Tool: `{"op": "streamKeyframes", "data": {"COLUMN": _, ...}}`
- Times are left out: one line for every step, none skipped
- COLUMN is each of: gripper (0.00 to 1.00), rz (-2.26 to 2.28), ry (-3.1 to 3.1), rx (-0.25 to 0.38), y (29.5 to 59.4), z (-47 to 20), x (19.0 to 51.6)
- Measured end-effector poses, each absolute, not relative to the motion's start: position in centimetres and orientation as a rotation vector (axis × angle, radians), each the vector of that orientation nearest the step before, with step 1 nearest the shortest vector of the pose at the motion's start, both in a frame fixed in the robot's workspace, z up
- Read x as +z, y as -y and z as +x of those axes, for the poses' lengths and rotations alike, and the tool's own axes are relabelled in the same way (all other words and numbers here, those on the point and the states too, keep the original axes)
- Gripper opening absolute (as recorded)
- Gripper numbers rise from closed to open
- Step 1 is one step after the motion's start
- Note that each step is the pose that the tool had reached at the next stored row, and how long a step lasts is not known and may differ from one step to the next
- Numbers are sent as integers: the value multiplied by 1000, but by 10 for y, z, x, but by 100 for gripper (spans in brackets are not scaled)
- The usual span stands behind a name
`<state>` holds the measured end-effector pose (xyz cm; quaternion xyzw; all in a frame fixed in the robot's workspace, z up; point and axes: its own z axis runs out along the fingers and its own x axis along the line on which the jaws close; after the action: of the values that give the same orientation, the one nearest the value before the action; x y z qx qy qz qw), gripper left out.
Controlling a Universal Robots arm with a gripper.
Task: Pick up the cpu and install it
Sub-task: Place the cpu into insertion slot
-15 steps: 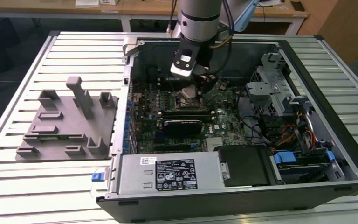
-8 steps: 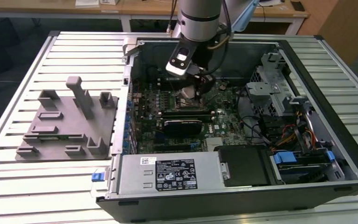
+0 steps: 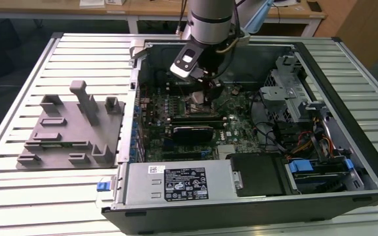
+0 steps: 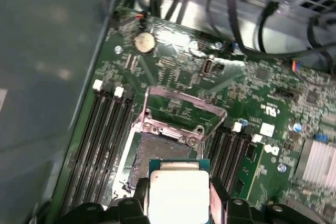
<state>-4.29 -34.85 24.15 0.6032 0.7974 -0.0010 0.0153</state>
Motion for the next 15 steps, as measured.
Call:
{"op": "streamKeyframes", "data": {"gripper": 54, "rz": 1899, "ry": -2464, "rx": -4, "y": 349, "z": -43, "x": 241}}
{"op": "streamKeyframes", "data": {"gripper": 54, "rz": 1921, "ry": -2447, "rx": -4, "y": 349, "z": -43, "x": 241}}
{"op": "streamKeyframes", "data": {"gripper": 54, "rz": 1945, "ry": -2428, "rx": -5, "y": 349, "z": -43, "x": 241}}
{"op": "streamKeyframes", "data": {"gripper": 54, "rz": 1967, "ry": -2410, "rx": -5, "y": 349, "z": -43, "x": 241}}
{"op": "streamKeyframes", "data": {"gripper": 54, "rz": 1989, "ry": -2393, "rx": -5, "y": 349, "z": -43, "x": 241}}
{"op": "streamKeyframes", "data": {"gripper": 54, "rz": 2010, "ry": -2375, "rx": -6, "y": 349, "z": -43, "x": 240}}
{"op": "streamKeyframes", "data": {"gripper": 54, "rz": 2031, "ry": -2357, "rx": -6, "y": 349, "z": -43, "x": 240}}
{"op": "streamKeyframes", "data": {"gripper": 54, "rz": 2052, "ry": -2338, "rx": -7, "y": 349, "z": -43, "x": 240}}
{"op": "streamKeyframes", "data": {"gripper": 54, "rz": 2073, "ry": -2320, "rx": -7, "y": 349, "z": -43, "x": 239}}
{"op": "streamKeyframes", "data": {"gripper": 54, "rz": 2096, "ry": -2299, "rx": -7, "y": 349, "z": -43, "x": 239}}
{"op": "streamKeyframes", "data": {"gripper": 54, "rz": 2117, "ry": -2280, "rx": -8, "y": 349, "z": -43, "x": 239}}
{"op": "streamKeyframes", "data": {"gripper": 54, "rz": 2137, "ry": -2261, "rx": -8, "y": 349, "z": -43, "x": 238}}
{"op": "streamKeyframes", "data": {"gripper": 54, "rz": 2157, "ry": -2242, "rx": -9, "y": 349, "z": -43, "x": 238}}
{"op": "streamKeyframes", "data": {"gripper": 54, "rz": 2176, "ry": -2224, "rx": -10, "y": 349, "z": -43, "x": 238}}
{"op": "streamKeyframes", "data": {"gripper": 54, "rz": 2187, "ry": -2213, "rx": -10, "y": 349, "z": -43, "x": 238}}
